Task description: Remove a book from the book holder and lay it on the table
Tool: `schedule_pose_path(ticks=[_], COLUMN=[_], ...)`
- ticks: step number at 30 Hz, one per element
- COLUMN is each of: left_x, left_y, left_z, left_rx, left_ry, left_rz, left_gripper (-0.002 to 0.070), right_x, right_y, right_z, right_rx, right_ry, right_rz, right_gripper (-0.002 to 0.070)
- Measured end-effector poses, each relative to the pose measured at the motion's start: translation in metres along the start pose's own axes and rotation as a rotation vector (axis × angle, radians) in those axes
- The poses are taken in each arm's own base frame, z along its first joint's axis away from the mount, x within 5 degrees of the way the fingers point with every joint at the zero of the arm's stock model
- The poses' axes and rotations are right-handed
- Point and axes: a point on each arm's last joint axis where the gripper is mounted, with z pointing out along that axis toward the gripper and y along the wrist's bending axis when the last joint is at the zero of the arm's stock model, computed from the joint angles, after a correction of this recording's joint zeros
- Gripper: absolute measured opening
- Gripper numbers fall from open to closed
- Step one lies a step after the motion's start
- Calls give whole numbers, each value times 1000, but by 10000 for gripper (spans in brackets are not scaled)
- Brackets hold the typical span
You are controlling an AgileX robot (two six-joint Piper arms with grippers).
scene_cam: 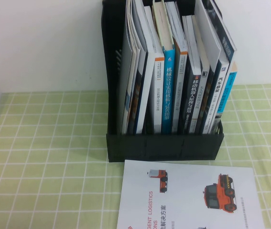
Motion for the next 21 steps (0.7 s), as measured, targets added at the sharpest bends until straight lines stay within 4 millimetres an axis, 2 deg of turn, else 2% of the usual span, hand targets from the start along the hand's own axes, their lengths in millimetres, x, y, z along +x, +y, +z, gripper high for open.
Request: schedule_pose_path(ticks=[5,8,15,21], left_x=[0,0,0,0], left_y=[0,0,0,0], left_z=[0,0,0,0], left_rx=[0,0,0,0], left_ry=[0,0,0,0], left_rz=[-2,-2,-2,-2], left_gripper=[-1,-1,-1,-1], right_x=[0,2,7,6], right_y=[0,-4,-15,-9], right_z=[-1,-8,-46,-73], right_rx=[1,37,242,350], right_ry=[-4,-8,-43,-138], right_rz=[11,37,88,68], right_gripper=[-2,-2,-2,-2])
